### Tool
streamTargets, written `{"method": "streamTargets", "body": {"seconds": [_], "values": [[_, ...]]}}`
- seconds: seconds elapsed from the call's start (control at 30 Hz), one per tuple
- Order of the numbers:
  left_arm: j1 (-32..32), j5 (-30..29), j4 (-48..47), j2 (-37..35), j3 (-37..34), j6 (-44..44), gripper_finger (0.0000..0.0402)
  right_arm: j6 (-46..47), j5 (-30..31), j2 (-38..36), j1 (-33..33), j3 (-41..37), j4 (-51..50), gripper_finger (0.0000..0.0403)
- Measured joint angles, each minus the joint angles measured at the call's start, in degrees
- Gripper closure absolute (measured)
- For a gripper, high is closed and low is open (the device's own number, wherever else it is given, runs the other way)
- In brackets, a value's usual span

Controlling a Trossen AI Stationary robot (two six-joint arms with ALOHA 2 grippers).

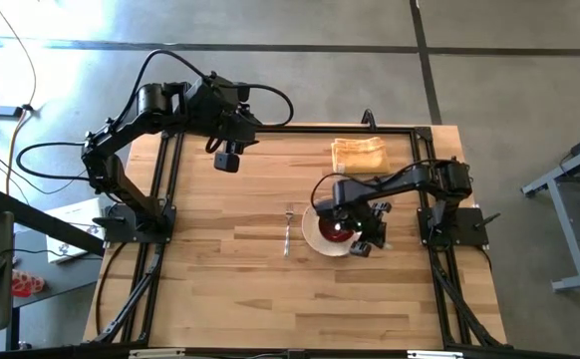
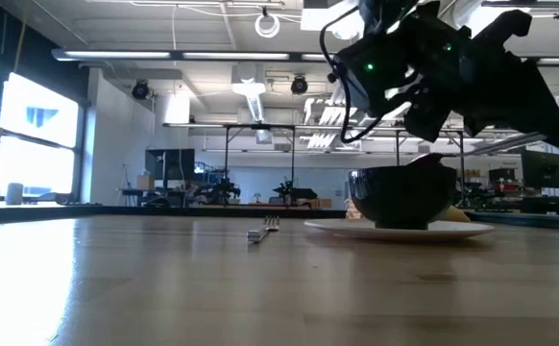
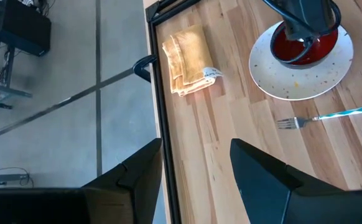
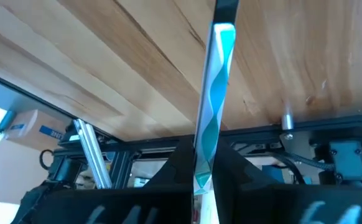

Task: Set table place
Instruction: Put the spoon into the black bowl

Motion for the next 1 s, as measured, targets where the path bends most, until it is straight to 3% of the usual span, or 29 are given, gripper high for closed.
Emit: {"method": "streamTargets", "body": {"seconds": [0.43,1.0], "values": [[0.0,-0.1,0.1,0.0,0.0,-0.1,0.0224,2.0,2.3,0.2,-1.7,0.7,2.1,0.0401],[0.0,-0.1,1.1,0.0,0.0,-0.1,0.0224,3.9,-4.0,0.2,-1.6,2.1,-0.1,0.0401]]}}
